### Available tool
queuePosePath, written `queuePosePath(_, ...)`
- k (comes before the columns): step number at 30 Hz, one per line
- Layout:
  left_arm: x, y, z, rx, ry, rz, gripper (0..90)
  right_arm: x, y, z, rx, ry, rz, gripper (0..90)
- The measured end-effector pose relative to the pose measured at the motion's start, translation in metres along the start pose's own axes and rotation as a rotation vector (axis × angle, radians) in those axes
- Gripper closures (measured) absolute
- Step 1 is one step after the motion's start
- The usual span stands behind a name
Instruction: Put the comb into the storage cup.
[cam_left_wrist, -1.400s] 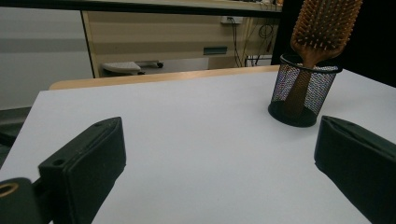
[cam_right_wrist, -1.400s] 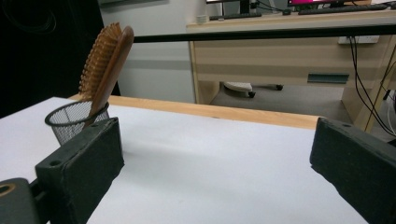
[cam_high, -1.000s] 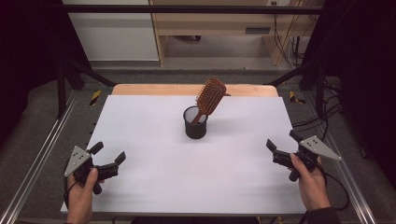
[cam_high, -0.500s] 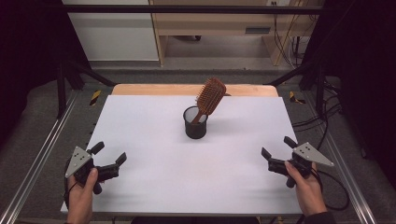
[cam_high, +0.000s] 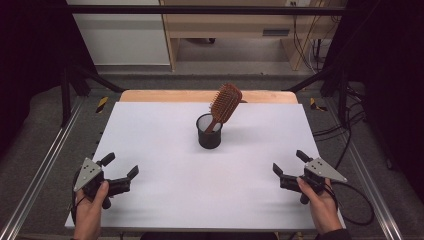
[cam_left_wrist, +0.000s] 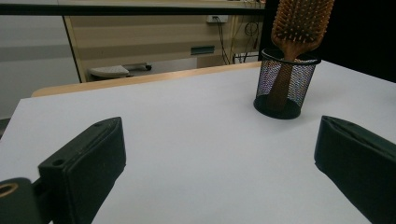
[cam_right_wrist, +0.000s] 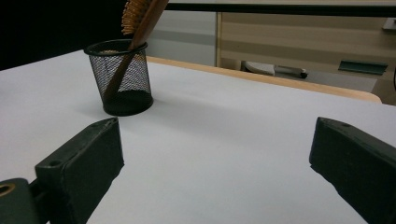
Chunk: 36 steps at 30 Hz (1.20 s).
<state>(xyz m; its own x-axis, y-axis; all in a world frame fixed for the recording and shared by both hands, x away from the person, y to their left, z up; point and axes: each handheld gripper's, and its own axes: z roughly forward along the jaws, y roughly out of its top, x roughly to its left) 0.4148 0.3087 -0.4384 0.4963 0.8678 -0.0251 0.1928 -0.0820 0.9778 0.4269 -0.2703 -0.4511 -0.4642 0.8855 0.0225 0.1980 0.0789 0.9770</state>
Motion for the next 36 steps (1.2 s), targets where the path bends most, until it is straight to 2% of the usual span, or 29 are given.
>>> queuePosePath(11, -0.002, -0.001, 0.001, 0.001, -0.007, -0.001, 2.3, 0.008, -0.004, 0.007, 0.005, 0.026, -0.007, 3.3)
queuePosePath(26, -0.009, -0.005, 0.002, -0.013, -0.027, -0.028, 2.4, 0.017, -0.007, 0.017, -0.010, 0.066, -0.019, 3.5)
queuePosePath(32, -0.011, -0.007, 0.003, -0.032, -0.035, -0.056, 2.4, 0.020, -0.010, 0.022, -0.001, 0.095, -0.045, 3.6)
queuePosePath(34, -0.012, -0.008, 0.003, -0.035, -0.026, -0.049, 2.4, 0.021, -0.011, 0.025, 0.004, 0.105, -0.057, 3.8)
queuePosePath(36, -0.014, -0.007, 0.003, -0.042, -0.035, -0.048, 2.4, 0.023, -0.011, 0.029, 0.006, 0.117, -0.066, 4.0)
